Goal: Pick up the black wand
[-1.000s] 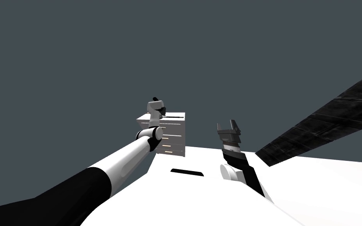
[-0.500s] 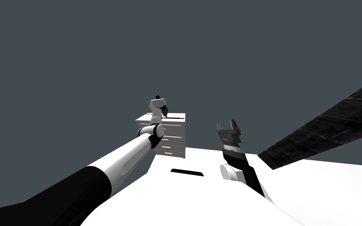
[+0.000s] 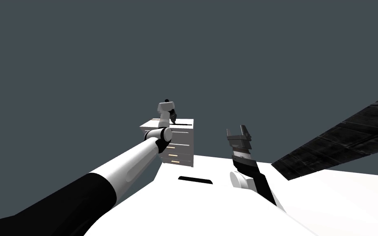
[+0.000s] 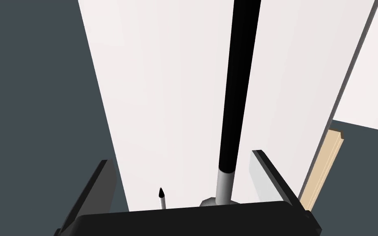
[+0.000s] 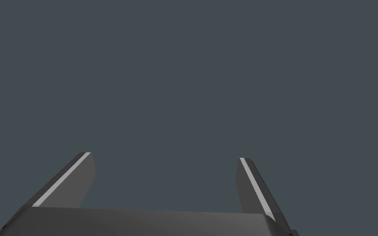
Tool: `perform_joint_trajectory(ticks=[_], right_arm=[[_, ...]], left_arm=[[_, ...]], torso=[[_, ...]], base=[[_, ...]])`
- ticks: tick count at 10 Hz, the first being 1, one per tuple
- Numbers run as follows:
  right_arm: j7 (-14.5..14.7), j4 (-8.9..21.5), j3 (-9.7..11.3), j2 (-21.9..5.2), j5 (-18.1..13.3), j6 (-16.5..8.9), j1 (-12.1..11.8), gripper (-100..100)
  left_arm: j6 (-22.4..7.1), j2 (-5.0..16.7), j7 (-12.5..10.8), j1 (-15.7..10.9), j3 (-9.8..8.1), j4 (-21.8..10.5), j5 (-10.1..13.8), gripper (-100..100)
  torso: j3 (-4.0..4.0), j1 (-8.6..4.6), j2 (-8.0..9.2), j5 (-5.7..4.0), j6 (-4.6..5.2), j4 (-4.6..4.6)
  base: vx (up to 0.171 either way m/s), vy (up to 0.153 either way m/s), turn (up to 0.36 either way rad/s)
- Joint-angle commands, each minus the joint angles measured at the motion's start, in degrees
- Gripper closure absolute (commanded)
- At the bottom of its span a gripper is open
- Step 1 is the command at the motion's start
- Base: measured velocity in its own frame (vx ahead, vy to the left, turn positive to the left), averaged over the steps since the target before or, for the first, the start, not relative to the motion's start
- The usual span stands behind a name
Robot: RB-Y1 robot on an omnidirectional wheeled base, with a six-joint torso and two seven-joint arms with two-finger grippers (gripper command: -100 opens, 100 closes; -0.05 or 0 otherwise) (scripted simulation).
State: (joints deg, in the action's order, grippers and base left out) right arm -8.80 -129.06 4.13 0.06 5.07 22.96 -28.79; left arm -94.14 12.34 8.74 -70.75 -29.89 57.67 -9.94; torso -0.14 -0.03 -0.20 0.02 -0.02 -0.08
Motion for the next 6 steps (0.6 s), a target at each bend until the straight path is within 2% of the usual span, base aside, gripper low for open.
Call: perform_joint_trajectory(ticks=[1,2,5,6], right_arm=[[0.00,0.00,0.00,0.00,0.00,0.00,0.00,0],[0.00,0.00,0.00,0.00,0.00,0.00,0.00,0],[0.00,0.00,0.00,0.00,0.00,0.00,0.00,0],[0.00,0.00,0.00,0.00,0.00,0.00,0.00,0]], left_arm=[[-2.86,-0.28,-0.12,-1.20,0.18,-1.65,-0.56,-100],[-3.33,-0.28,-0.12,-1.20,0.18,-1.65,-0.56,-100],[-7.87,-0.59,-0.21,-2.72,0.52,-4.18,-1.35,-100],[-8.29,-0.59,-0.21,-2.72,0.52,-4.18,-1.35,-100]], torso=[[0.00,0.00,0.00,0.00,0.00,0.00],[-0.03,-0.01,-0.06,0.00,0.00,-0.01],[0.00,0.00,0.01,0.00,0.00,0.00],[0.01,0.01,0.01,0.00,0.00,0.00]], base=[[0.073,-0.005,0.011],[0.063,-0.007,0.004],[0.055,-0.001,0.007],[0.042,-0.004,0.001]])
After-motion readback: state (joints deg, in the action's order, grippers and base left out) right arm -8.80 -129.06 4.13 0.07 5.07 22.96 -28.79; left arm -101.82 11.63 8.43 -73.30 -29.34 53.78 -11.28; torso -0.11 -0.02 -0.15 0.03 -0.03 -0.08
